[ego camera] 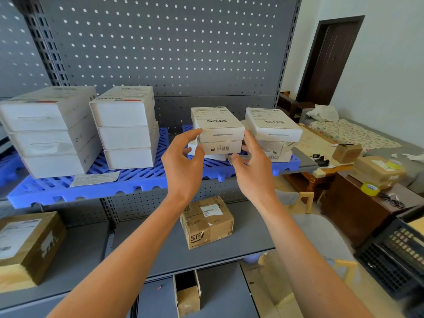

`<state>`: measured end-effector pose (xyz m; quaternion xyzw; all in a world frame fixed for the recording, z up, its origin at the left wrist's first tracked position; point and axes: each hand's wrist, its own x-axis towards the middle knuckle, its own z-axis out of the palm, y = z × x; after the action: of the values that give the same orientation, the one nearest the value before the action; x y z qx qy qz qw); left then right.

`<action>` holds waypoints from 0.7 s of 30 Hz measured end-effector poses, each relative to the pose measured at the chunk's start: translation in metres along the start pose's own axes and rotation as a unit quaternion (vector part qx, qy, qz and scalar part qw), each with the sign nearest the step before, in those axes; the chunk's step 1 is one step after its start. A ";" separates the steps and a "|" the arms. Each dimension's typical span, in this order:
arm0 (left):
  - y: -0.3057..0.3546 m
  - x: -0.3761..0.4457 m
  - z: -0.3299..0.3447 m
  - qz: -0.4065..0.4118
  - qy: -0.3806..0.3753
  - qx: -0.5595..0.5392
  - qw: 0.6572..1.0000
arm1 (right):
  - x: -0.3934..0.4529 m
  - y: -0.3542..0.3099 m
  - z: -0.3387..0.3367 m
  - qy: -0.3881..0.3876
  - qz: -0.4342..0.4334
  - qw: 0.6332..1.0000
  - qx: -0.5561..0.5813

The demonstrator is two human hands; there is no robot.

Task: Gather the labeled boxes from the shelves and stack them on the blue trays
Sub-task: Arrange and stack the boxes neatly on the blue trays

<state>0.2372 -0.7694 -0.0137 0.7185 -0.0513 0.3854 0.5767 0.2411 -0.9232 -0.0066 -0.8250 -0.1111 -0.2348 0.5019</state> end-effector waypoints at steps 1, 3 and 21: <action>0.000 -0.001 -0.001 0.000 -0.001 0.000 1.000 | 0.000 0.000 0.000 0.001 -0.002 1.000 0.000; 0.001 -0.002 -0.002 -0.006 -0.001 0.002 1.000 | -0.001 0.001 0.002 0.003 -0.008 1.000 0.000; -0.010 0.014 -0.005 -0.029 -0.096 0.060 0.993 | -0.003 -0.002 0.004 0.004 0.015 0.998 0.062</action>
<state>0.2496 -0.7568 -0.0123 0.7866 -0.0630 0.3001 0.5359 0.2392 -0.9192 -0.0079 -0.7931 -0.1114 -0.2229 0.5558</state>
